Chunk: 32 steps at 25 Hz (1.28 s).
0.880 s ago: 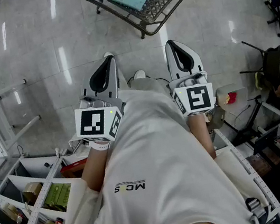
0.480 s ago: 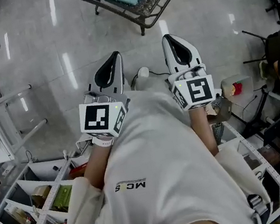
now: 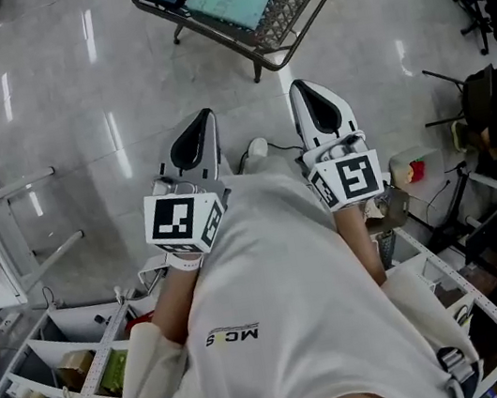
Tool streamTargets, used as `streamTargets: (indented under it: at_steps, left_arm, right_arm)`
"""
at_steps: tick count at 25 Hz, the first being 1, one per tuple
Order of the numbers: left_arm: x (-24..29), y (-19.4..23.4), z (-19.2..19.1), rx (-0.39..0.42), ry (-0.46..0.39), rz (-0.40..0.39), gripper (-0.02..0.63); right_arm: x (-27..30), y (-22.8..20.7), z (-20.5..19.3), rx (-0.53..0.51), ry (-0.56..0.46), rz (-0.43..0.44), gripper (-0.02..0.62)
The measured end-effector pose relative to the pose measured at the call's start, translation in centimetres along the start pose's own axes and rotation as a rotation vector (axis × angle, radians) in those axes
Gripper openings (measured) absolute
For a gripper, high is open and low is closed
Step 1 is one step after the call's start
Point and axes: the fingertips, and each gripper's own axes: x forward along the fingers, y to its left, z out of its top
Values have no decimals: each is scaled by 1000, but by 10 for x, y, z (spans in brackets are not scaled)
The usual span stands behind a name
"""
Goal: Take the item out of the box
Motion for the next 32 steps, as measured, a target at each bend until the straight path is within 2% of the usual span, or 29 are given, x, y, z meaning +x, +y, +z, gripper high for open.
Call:
streamTargets:
  at_steps: [3,10,13,17,24,32]
  left_arm:
    - [-3,27,12,6,-2,-17,25]
    - [-24,110,24,1,-6,-20,25]
    - [-25,132,24,-31,-8,-28,25]
    - [-12,156,24,-65,2,-35,25]
    - [47,197,40,-55,22,-38,25]
    - [155,243,116,11,-15,-24,25]
  right_arm:
    - [21,11,5,-13,6,-26,15]
    - [100,60,15,-14,7,-8,15]
    - [120,77,28,31,-3,-5,15]
    - [150,86,42,0,-14,-3,15]
    - [213,45,28,35,23,-28,15]
    - [319,-32,55,30,19,16,15]
